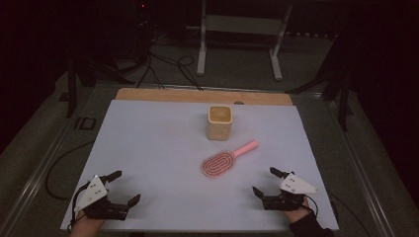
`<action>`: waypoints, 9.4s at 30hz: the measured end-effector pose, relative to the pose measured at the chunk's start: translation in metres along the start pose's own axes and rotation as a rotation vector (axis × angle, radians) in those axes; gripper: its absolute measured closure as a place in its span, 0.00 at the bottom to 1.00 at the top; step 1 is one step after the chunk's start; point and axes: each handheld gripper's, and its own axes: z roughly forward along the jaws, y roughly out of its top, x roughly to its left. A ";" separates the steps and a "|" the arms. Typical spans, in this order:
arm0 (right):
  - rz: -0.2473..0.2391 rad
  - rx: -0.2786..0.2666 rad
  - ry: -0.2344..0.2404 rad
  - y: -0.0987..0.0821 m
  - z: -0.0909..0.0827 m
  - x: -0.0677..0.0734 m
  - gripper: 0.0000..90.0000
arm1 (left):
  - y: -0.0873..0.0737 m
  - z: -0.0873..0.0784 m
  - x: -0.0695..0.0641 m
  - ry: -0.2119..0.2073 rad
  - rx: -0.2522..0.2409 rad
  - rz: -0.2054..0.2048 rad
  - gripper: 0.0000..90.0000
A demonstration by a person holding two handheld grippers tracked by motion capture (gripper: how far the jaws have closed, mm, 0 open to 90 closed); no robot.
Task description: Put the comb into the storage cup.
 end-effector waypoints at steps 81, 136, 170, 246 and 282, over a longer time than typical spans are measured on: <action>-0.114 -0.009 0.000 0.127 0.005 -0.016 0.10 | 0.002 0.000 -0.005 -0.033 -0.012 -0.001 0.00; -0.026 0.214 0.003 0.092 0.108 -0.083 0.74 | 0.003 0.000 -0.004 -0.030 -0.020 -0.004 0.00; -0.063 0.409 -0.013 0.072 0.146 -0.095 1.00 | 0.003 0.000 -0.004 -0.036 -0.021 -0.007 0.00; -0.056 0.507 0.132 0.020 0.036 -0.025 1.00 | 0.004 -0.001 -0.005 -0.036 -0.020 -0.001 0.00; -0.059 0.472 0.131 0.026 0.023 0.002 1.00 | 0.004 0.001 -0.005 -0.041 -0.016 -0.002 0.00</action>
